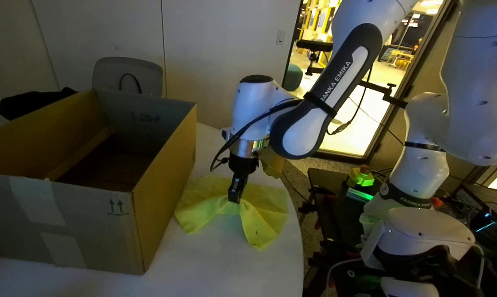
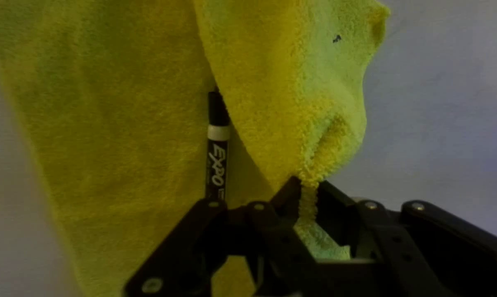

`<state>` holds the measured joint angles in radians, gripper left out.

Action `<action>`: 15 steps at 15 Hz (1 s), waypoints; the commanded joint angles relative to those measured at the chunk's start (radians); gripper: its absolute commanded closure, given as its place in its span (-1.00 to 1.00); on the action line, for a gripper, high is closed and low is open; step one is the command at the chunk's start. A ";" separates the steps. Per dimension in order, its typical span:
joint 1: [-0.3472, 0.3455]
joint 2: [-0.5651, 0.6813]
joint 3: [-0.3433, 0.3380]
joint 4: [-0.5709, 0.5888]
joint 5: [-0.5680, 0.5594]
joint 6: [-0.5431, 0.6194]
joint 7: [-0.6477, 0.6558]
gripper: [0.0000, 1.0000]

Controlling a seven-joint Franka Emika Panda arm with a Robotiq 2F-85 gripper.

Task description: Put the marker on the green towel then wrap the marker in the towel and put it in the box

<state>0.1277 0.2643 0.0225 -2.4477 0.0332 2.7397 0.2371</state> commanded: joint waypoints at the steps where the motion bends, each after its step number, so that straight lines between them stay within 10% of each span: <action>1: 0.019 -0.052 -0.080 -0.061 -0.072 0.010 0.150 0.94; 7: 0.017 -0.010 -0.168 -0.084 -0.116 -0.017 0.354 0.94; 8: 0.003 0.004 -0.162 -0.075 -0.091 -0.016 0.338 0.81; 9: 0.000 0.015 -0.162 -0.066 -0.085 -0.016 0.336 0.24; 15: -0.005 -0.022 -0.160 -0.085 -0.077 -0.002 0.319 -0.50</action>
<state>0.1251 0.2787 -0.1371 -2.5200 -0.0559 2.7333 0.5566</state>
